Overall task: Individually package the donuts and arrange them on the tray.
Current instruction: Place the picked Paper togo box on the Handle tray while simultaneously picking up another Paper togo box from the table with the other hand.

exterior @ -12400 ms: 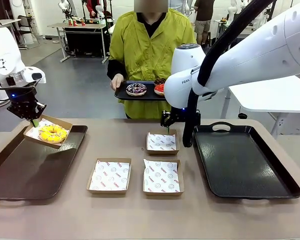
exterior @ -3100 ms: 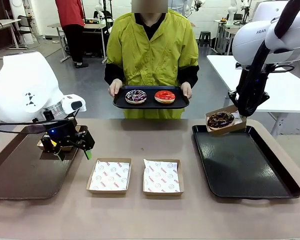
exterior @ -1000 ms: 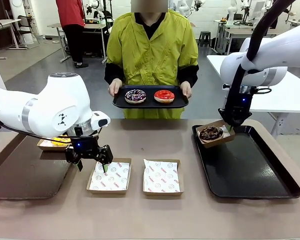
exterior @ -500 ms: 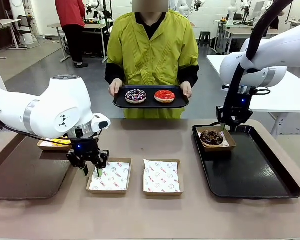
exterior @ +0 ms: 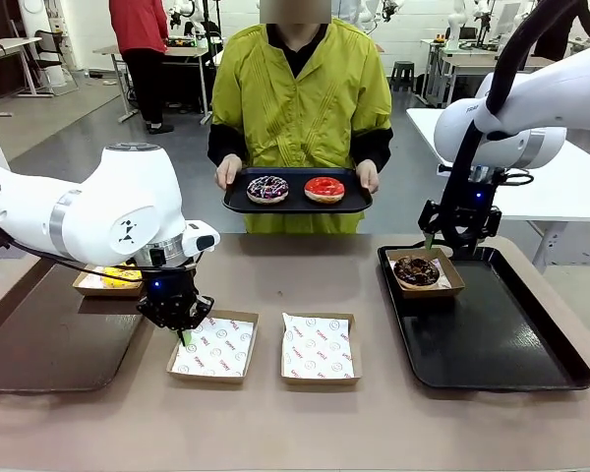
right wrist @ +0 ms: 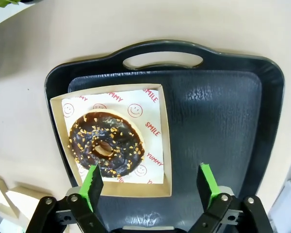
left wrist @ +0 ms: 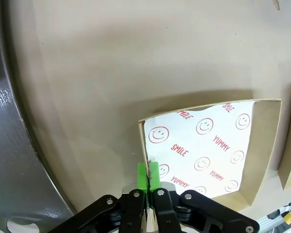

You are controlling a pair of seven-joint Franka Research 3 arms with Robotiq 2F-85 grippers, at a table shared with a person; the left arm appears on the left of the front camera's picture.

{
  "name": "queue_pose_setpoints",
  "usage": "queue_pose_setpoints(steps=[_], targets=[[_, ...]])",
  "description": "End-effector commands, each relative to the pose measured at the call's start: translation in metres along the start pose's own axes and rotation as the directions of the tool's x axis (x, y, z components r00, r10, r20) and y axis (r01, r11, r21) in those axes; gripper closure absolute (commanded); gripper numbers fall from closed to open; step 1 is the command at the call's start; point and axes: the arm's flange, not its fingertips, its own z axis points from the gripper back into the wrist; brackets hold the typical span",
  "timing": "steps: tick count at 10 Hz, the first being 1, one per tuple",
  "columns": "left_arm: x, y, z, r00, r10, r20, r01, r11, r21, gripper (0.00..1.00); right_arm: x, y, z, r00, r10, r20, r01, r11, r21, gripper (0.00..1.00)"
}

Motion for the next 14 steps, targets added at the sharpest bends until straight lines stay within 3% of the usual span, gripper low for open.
queue_pose_setpoints(steps=[1, 4, 6, 8, 10, 12, 14], targets=[[0.001, -0.003, 0.005, 1.000, 0.021, -0.008, -0.021, 0.999, 0.026, 1.00, -0.004, -0.005, 0.007, 1.000, 0.011, -0.001, -0.011, 0.999, 0.046, 0.00], [0.000, -0.002, 0.022, 0.998, 0.015, -0.062, -0.015, 1.000, 0.003, 1.00, -0.026, -0.004, 0.032, 0.999, -0.036, -0.026, 0.038, 0.993, 0.109, 0.00], [0.002, -0.001, 0.068, 1.000, 0.022, -0.014, -0.022, 1.000, -0.015, 1.00, -0.078, -0.017, 0.074, 0.997, -0.052, -0.054, 0.064, 0.967, 0.247, 0.00], [0.016, -0.005, 0.118, 0.999, 0.026, 0.036, -0.025, 0.999, -0.026, 1.00, -0.141, -0.045, 0.111, 0.998, -0.057, 0.005, 0.048, 0.885, 0.463, 0.00], [0.036, -0.009, 0.156, 0.996, 0.043, 0.073, -0.040, 0.998, -0.041, 1.00, -0.203, -0.078, 0.126, 0.992, -0.094, 0.088, 0.022, 0.797, 0.604, 0.00], [0.053, -0.016, 0.184, 0.995, 0.037, 0.088, -0.032, 0.998, -0.054, 1.00, -0.251, -0.122, 0.117, 0.969, -0.170, 0.179, -0.011, 0.694, 0.720, 0.00], [0.072, -0.023, 0.195, 0.995, 0.043, 0.091, -0.038, 0.998, -0.055, 1.00, -0.276, -0.171, 0.092, 0.946, -0.213, 0.243, -0.068, 0.604, 0.794, 0.00]])
